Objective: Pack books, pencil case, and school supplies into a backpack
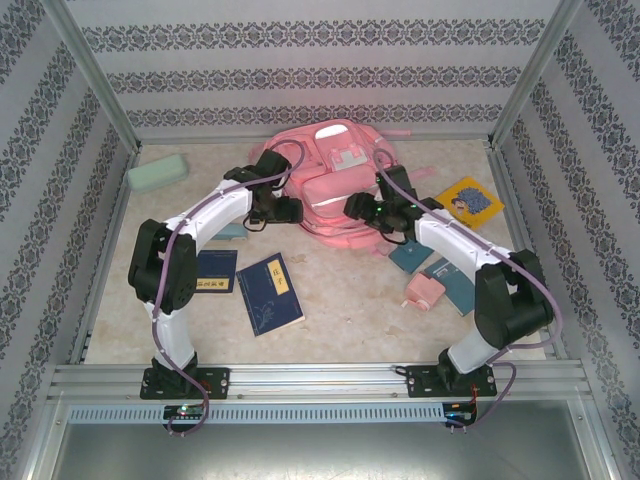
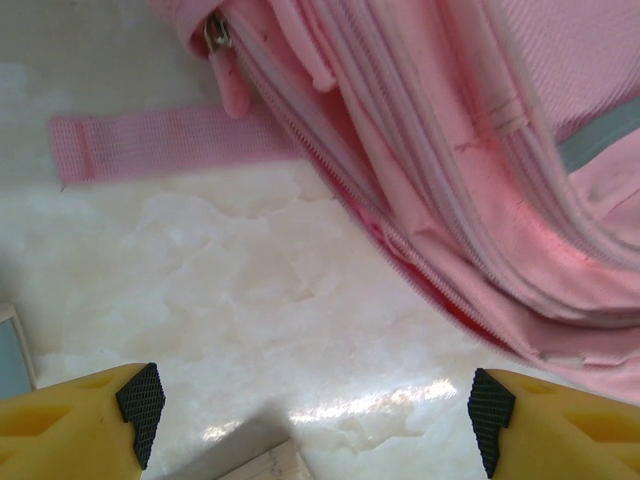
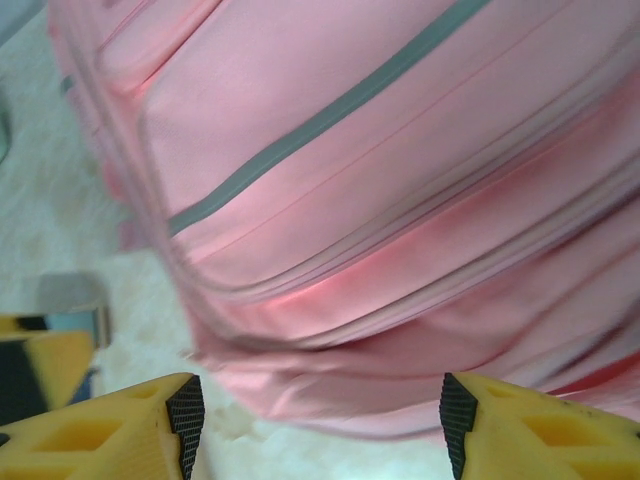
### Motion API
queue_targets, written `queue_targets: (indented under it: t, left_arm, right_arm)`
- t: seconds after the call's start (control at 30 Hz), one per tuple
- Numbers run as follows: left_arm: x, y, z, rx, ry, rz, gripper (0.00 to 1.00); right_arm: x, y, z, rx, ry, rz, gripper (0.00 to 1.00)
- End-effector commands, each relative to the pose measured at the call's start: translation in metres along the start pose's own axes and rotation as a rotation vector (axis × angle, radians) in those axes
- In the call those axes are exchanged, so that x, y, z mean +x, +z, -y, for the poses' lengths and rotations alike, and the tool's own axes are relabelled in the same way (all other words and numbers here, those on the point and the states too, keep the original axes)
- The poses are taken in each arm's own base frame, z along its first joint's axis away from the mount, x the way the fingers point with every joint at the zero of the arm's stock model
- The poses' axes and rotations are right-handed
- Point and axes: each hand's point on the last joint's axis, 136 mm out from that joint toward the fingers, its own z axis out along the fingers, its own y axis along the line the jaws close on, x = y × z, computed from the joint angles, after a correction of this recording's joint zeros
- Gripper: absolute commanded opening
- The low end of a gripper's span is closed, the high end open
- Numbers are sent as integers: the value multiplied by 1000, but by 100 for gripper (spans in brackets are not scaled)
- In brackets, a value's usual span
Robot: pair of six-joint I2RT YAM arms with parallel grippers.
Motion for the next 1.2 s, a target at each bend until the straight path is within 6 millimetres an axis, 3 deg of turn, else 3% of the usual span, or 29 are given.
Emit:
queue_targets:
  t: [0.0, 0.2, 0.37, 0.57, 0.73, 0.9, 0.97, 1.17]
  left_arm:
    - [-19, 8, 9, 22, -59, 55, 82]
    - [-43, 21, 19, 51, -110, 64, 81]
    - [-58, 25, 28, 82, -99, 93, 82]
    - [-81, 27, 34, 67, -23, 126, 82]
    - [-101, 40, 40, 52, 44, 133, 80]
    - [-108, 60, 49, 87, 59, 126, 80]
    - [-105, 68, 48, 86, 50, 111, 80]
    - [-91, 85, 19, -36, -17, 77, 79]
  right_arm:
    - [-25, 1, 30, 107, -58, 36, 65]
    - [-43, 16, 60, 198, -63, 15, 65]
    - [-50, 22, 55, 156, -61, 11, 64]
    - [-59, 31, 65, 195, -29, 19, 64]
    - [-56, 38, 71, 221, -28, -8, 64]
    - [-71, 14, 95, 281, 21, 81, 66]
    - [-79, 0, 108, 309, 37, 112, 71]
    - [-103, -26, 158, 371, 122, 179, 72]
